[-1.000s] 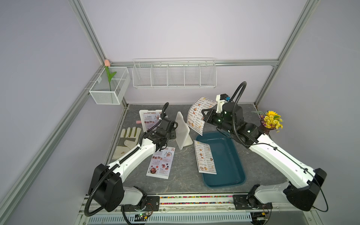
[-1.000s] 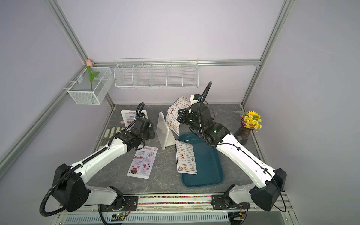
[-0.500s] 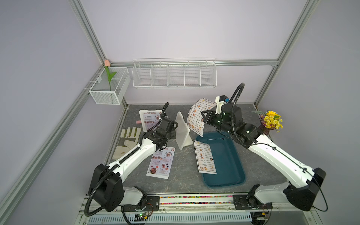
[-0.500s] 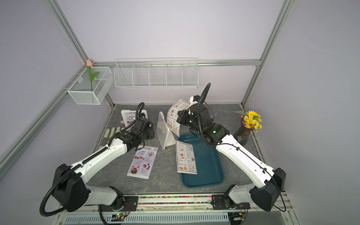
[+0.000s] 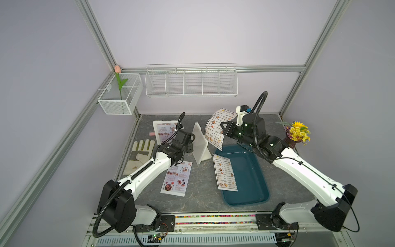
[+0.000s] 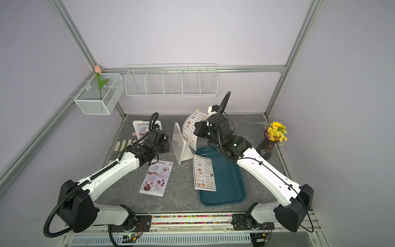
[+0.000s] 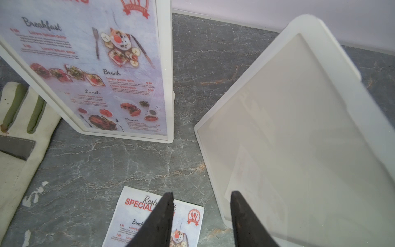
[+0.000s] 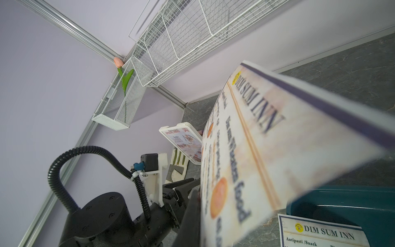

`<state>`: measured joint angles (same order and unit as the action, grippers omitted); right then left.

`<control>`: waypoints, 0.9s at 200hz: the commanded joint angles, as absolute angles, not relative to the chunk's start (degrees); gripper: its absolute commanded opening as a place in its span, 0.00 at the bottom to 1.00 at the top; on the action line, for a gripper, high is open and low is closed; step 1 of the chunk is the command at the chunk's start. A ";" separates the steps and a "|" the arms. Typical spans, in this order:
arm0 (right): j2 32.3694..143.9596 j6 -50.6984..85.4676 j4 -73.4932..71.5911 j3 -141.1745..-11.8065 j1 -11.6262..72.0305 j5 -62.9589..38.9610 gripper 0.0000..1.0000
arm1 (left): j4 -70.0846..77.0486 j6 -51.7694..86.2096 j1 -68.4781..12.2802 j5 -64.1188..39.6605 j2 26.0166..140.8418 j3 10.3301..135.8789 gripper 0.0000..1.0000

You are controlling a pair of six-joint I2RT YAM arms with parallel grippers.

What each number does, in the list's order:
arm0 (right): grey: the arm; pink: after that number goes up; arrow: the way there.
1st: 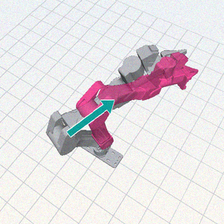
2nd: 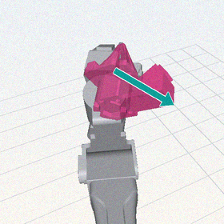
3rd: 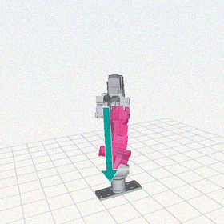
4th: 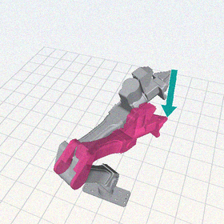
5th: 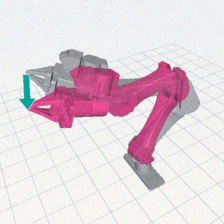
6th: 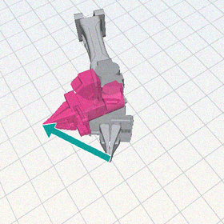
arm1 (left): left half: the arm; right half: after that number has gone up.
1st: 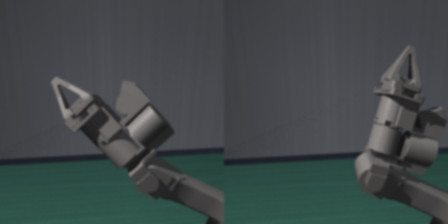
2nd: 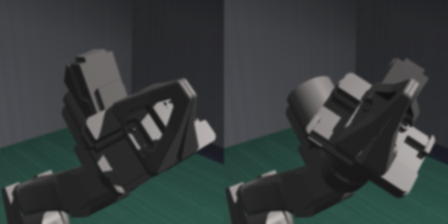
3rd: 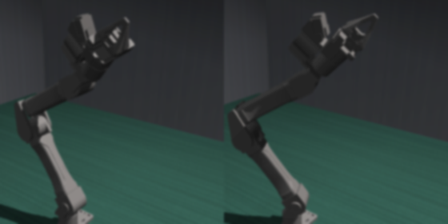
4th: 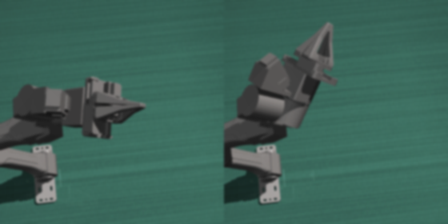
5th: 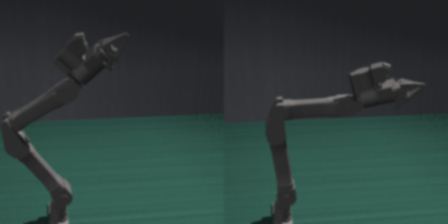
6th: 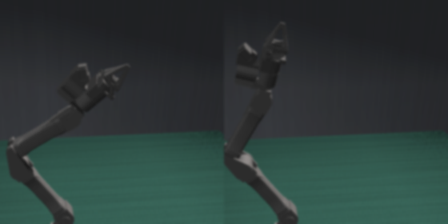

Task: Replace the menus in the menu holders
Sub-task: Insert the menu into the menu holder.

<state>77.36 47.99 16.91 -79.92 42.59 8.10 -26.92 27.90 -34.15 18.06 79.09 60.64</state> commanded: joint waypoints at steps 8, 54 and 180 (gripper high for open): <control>75.59 47.82 15.29 -80.06 43.24 8.44 0.07 | -27.02 28.13 -34.45 18.63 79.03 61.69 0.46; 74.88 47.29 15.39 -80.30 43.77 8.92 0.07 | -26.92 28.19 -34.64 18.63 79.29 61.87 0.46; 75.09 46.71 16.51 -79.08 43.82 9.85 0.07 | -26.89 28.12 -34.87 19.12 79.37 61.70 0.46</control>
